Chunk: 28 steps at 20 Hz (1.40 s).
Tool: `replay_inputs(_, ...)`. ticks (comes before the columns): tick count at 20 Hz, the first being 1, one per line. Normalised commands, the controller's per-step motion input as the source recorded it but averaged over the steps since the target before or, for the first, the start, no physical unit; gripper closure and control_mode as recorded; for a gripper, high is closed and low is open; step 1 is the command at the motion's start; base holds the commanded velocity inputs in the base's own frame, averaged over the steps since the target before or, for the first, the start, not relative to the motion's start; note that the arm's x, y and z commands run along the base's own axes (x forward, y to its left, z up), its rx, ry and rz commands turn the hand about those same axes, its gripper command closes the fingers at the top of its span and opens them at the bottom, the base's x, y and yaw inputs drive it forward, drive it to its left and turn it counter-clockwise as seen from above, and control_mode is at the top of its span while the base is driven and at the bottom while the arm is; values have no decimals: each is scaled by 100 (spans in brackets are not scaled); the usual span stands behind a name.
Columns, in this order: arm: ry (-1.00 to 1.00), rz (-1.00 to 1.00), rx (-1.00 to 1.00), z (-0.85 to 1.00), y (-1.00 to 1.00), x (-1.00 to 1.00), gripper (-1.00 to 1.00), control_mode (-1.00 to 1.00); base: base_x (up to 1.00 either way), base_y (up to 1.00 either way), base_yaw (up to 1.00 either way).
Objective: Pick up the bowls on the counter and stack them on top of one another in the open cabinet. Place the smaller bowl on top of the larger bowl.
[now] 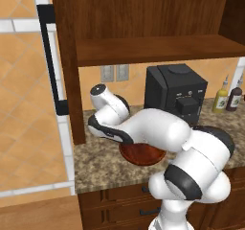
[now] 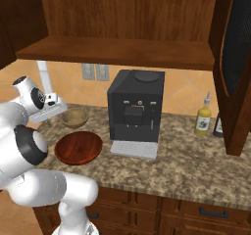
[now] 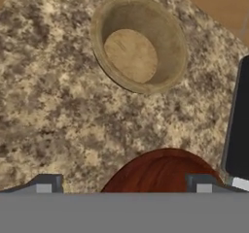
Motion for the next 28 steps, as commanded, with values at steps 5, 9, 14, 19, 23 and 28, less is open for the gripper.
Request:
replay_inputs(5,7,0,-11,-25,0,44,-100,-100,0,0,0)
replay_inputs(9,12,0,-14,-34,0,33,-100,-100,0,0,0)
replay_inputs(14,10,0,-11,-42,1,26,-100,-100,0,0,0)
replay_inputs(19,1,0,-3,-20,1,41,-100,-100,0,0,0)
replay_inputs(23,1,0,0,-29,1,38,-100,-100,0,0,0)
replay_inputs(28,0,0,0,-28,3,41,-100,-100,0,0,0)
